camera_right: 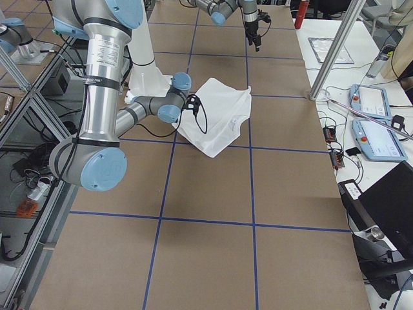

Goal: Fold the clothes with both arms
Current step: 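Drag the shirt with the right gripper away from the left arm, rotating it, then release the shirt with the right gripper while the left gripper grasps its corner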

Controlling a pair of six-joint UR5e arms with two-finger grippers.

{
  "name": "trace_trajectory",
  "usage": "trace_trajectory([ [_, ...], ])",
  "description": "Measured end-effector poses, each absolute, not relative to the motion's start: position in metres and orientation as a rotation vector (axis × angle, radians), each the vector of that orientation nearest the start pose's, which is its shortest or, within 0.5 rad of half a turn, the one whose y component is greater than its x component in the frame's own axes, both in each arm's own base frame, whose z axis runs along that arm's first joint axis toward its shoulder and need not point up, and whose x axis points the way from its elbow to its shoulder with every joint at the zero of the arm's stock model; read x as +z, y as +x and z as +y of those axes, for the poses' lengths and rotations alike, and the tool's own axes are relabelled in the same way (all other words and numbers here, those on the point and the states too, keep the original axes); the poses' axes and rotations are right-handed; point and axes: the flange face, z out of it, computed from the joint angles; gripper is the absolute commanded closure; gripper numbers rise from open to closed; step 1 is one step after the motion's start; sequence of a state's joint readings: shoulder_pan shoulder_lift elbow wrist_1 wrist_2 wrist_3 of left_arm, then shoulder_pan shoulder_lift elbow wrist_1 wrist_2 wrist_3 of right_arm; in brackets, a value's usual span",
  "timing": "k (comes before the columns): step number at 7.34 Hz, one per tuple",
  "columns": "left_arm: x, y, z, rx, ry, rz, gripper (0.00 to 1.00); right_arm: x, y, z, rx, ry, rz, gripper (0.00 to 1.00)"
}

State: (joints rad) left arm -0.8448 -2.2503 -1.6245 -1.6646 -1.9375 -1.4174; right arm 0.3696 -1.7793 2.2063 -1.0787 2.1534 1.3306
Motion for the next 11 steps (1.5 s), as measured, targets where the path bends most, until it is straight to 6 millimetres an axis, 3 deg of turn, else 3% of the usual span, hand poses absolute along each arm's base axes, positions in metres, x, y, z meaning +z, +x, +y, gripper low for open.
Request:
trace_trajectory([
  [1,0.218,0.387,-0.583,-0.493,0.091,0.895,0.0,0.381,-0.346,-0.187,-0.217,-0.29,-1.01,0.15],
  [2,0.217,0.387,-0.581,-0.491,0.091,0.897,0.0,0.377,-0.351,-0.167,-0.268,-0.32,-1.01,0.0],
  [3,0.216,0.388,-0.579,-0.486,0.091,0.899,0.0,0.373,-0.354,-0.157,-0.293,-0.332,-1.015,0.0],
  [4,0.214,0.395,-0.573,-0.473,0.086,0.902,0.0,0.37,-0.353,-0.161,-0.286,-0.323,-1.025,0.0],
  [5,0.211,0.406,-0.563,-0.451,0.079,0.91,0.0,0.366,-0.345,-0.179,-0.239,-0.289,-1.04,0.0],
  [6,0.204,0.42,-0.546,-0.415,0.069,0.925,0.0,0.363,-0.327,-0.21,-0.16,-0.238,-1.059,0.0],
  [8,0.192,0.469,-0.494,-0.364,0.002,0.959,0.0,0.352,-0.272,-0.277,0.019,-0.113,-1.103,0.0],
  [9,0.184,0.491,-0.463,-0.382,-0.058,0.982,0.02,0.34,-0.25,-0.3,0.08,-0.052,-1.132,0.0],
  [11,0.173,0.529,-0.407,-0.456,-0.194,0.995,0.02,0.324,-0.224,-0.322,0.142,0.02,-1.164,0.0],
])
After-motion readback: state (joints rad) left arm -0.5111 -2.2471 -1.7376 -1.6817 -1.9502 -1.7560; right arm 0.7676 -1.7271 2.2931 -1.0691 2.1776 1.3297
